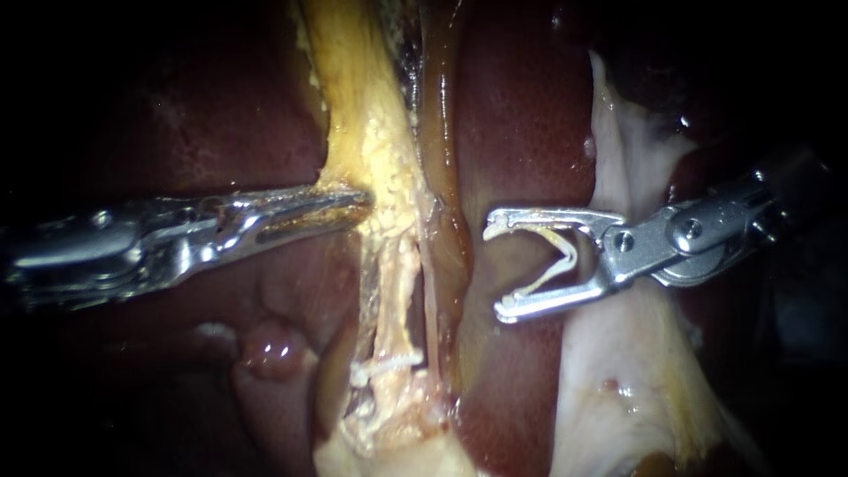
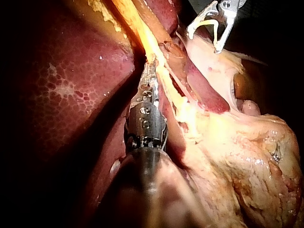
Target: Clipping second clip left tube
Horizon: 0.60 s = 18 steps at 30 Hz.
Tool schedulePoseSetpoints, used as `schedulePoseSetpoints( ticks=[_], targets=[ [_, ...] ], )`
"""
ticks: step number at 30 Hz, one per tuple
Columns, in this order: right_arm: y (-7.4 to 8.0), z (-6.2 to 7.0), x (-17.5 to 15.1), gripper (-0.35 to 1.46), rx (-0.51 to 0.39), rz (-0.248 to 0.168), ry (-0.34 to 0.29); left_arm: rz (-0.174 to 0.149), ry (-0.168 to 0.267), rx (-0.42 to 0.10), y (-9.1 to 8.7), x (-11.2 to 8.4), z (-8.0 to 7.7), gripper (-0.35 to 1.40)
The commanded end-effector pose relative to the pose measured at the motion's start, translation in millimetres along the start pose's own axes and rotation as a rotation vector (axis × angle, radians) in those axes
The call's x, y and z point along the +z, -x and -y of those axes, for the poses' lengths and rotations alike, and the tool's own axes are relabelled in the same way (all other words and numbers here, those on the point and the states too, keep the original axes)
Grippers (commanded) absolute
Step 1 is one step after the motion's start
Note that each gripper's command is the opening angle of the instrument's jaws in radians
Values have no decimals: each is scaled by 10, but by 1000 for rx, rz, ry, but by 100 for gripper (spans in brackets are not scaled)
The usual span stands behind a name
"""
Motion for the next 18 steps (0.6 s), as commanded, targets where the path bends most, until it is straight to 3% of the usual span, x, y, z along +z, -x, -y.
schedulePoseSetpoints(
  ticks=[1,7,9,13,18],
  targets=[
    [0,0,0,60,-1,0,-2,0,-1,1,0,-1,0,-35],
    [4,3,3,59,-10,-3,-17,-2,-6,-1,4,-11,2,-35],
    [8,6,7,59,51,-6,-34,-4,-7,-3,8,-20,4,-35],
    [22,15,23,59,173,48,-72,-8,3,-10,19,-41,10,-35],
    [39,23,50,58,246,92,-105,19,7,-8,34,-68,19,-35]
  ],
)
